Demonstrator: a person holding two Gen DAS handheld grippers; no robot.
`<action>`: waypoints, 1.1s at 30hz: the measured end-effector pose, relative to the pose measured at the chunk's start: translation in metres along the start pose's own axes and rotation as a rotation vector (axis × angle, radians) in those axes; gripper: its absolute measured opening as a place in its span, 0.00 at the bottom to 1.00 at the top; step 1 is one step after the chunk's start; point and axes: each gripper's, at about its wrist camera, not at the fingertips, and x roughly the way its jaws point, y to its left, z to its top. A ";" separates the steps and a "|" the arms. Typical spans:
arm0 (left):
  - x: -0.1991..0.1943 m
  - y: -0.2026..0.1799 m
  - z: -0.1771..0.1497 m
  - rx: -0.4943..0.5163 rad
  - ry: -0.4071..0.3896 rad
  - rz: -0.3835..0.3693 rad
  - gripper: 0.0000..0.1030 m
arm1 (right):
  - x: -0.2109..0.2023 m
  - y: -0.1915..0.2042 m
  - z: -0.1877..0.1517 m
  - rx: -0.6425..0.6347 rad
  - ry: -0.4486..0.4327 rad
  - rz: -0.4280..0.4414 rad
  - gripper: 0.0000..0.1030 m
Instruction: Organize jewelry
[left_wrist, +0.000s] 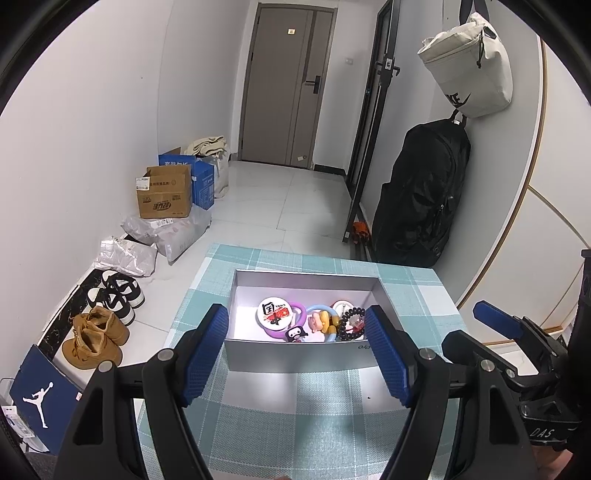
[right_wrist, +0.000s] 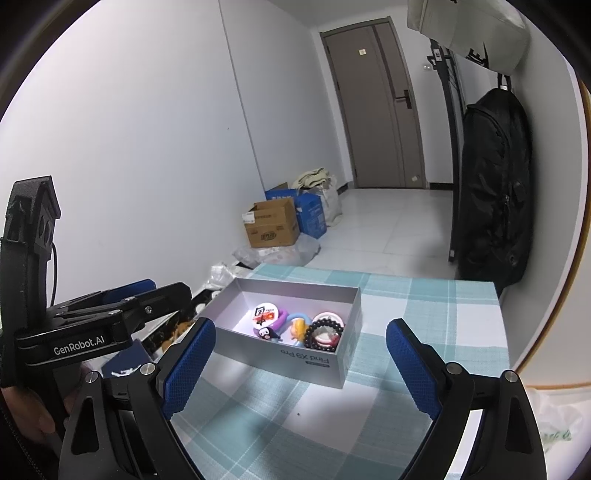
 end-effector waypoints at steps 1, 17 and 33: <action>0.000 0.000 0.000 0.000 0.000 -0.001 0.70 | 0.000 0.000 0.000 0.001 0.000 0.000 0.91; 0.001 -0.001 0.000 0.001 0.012 -0.004 0.70 | 0.002 -0.001 0.001 0.005 0.006 -0.001 0.92; 0.006 -0.001 0.001 0.001 0.033 -0.013 0.70 | 0.004 -0.002 -0.002 0.001 0.014 -0.004 0.93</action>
